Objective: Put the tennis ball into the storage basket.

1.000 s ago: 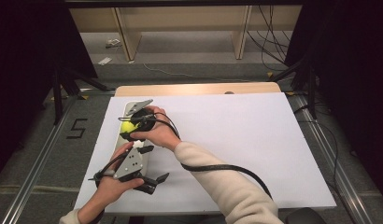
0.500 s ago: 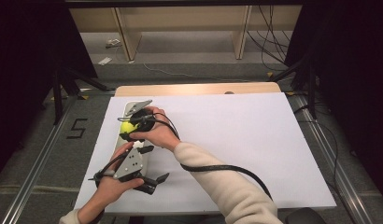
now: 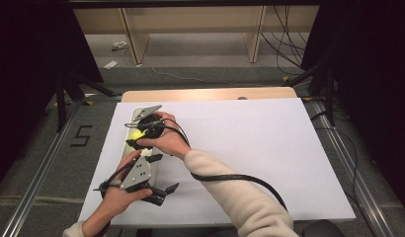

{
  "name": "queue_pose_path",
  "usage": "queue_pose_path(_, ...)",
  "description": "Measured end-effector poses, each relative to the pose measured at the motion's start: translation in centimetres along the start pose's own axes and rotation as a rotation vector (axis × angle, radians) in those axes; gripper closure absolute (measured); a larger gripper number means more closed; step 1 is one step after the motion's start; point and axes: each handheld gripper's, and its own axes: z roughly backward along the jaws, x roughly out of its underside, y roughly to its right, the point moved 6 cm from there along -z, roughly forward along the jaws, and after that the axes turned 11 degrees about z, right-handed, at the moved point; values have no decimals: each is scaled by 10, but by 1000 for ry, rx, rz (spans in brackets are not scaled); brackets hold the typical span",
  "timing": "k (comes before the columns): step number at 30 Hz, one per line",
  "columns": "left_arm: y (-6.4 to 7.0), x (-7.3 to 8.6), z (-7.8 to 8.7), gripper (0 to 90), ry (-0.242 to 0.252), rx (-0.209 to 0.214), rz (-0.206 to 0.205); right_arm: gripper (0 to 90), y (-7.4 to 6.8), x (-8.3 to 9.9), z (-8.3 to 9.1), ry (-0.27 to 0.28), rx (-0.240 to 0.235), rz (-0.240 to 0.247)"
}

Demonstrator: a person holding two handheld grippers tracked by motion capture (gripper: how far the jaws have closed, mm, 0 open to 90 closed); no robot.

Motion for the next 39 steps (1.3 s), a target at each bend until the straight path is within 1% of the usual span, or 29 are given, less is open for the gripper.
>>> queue_pose_path(6, 0, 0, 0, 5, -1, 2, -2, 182, 4, -5, 8, 31, 11, -16)
queue_pose_path(16, 0, 0, 0, 5, -2, 0, -2, 179, 5, -2, 16, 43, 17, -23)
queue_pose_path(27, 1, 0, 0, 5, -1, 0, -4, 179, 0, -5, 25, 66, 14, -22)
queue_pose_path(29, 2, 0, -1, 5, -2, 3, -5, 180, 0, -5, 30, 71, 17, -16)
queue_pose_path(31, 2, 0, -1, 5, -3, 4, -4, 180, 0, -5, 32, 72, 19, -17)
queue_pose_path(36, 1, 0, -1, 6, -2, 1, -3, 182, 3, -3, 45, 87, 33, -23)
queue_pose_path(37, 1, 0, -1, 6, -2, 1, -3, 182, 3, -3, 45, 87, 33, -23)
queue_pose_path(39, 1, 0, -1, 6, -3, 1, -5, 182, 6, 1, 53, 88, 40, -24)
